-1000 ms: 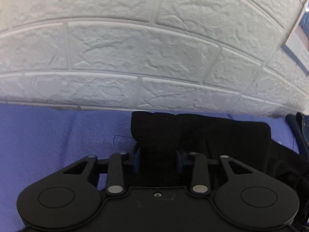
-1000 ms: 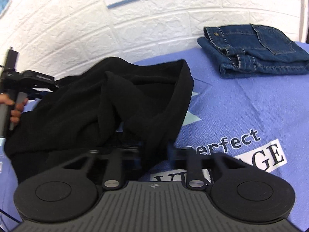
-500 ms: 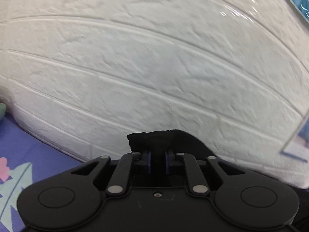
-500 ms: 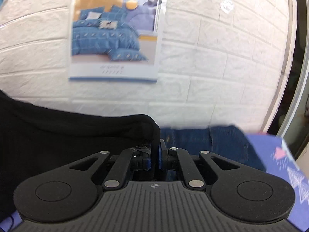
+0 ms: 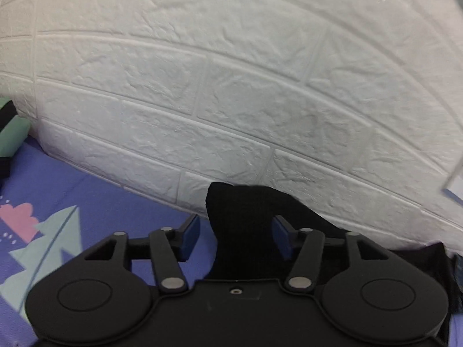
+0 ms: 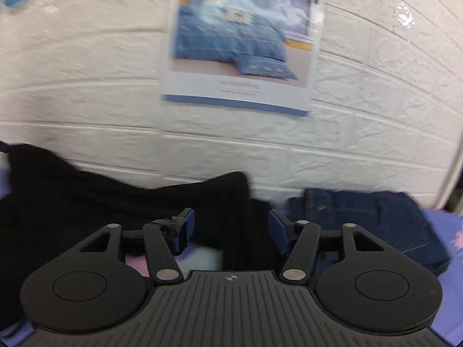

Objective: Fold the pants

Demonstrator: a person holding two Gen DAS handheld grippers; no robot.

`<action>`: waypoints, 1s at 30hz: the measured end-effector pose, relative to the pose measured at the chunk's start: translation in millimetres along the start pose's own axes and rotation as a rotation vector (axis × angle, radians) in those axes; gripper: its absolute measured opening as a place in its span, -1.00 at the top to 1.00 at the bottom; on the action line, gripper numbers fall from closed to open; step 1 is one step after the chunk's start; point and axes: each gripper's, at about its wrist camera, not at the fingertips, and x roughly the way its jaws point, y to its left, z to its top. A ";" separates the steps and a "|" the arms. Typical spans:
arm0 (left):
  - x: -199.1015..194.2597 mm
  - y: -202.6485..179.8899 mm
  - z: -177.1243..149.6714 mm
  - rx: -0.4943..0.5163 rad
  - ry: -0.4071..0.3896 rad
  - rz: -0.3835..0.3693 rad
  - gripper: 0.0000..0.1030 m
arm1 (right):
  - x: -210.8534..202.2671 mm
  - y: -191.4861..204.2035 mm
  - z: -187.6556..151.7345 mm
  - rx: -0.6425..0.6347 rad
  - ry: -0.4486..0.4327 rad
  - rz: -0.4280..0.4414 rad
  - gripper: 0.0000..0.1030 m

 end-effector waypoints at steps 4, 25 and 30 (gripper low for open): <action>-52.3 10.5 -27.2 0.054 0.012 -0.002 -1.00 | -43.1 24.2 -17.5 0.041 0.007 0.153 -0.92; -2.7 40.6 -89.9 -0.104 0.156 -0.071 0.25 | -11.9 160.0 -80.7 0.138 0.197 0.439 -0.99; -22.3 39.0 -64.3 -0.127 0.053 -0.130 1.00 | 1.4 160.6 -72.9 0.134 0.189 0.394 0.07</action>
